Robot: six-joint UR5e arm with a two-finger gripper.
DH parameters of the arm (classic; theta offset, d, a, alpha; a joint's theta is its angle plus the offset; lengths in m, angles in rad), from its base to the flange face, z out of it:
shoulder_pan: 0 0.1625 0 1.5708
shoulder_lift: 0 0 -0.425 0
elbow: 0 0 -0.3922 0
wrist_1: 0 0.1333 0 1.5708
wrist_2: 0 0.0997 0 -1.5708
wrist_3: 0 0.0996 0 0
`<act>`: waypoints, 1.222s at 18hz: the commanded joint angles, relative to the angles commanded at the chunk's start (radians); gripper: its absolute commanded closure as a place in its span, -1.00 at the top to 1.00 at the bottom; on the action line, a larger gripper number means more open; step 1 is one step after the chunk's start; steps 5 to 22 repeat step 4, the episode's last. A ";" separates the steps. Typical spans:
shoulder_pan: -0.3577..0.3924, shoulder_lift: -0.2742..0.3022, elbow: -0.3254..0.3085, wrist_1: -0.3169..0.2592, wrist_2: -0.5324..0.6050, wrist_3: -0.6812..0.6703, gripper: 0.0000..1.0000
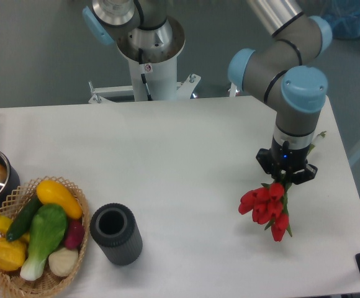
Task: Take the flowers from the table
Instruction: 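Lift the gripped tulips up off the table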
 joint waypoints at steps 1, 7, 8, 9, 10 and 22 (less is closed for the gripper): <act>0.003 0.000 0.003 -0.009 0.000 0.014 -1.00; 0.005 0.005 0.002 -0.011 0.000 0.038 -1.00; 0.005 0.005 0.002 -0.011 0.000 0.038 -1.00; 0.005 0.005 0.002 -0.011 0.000 0.038 -1.00; 0.005 0.005 0.002 -0.011 0.000 0.038 -1.00; 0.005 0.005 0.002 -0.011 0.000 0.038 -1.00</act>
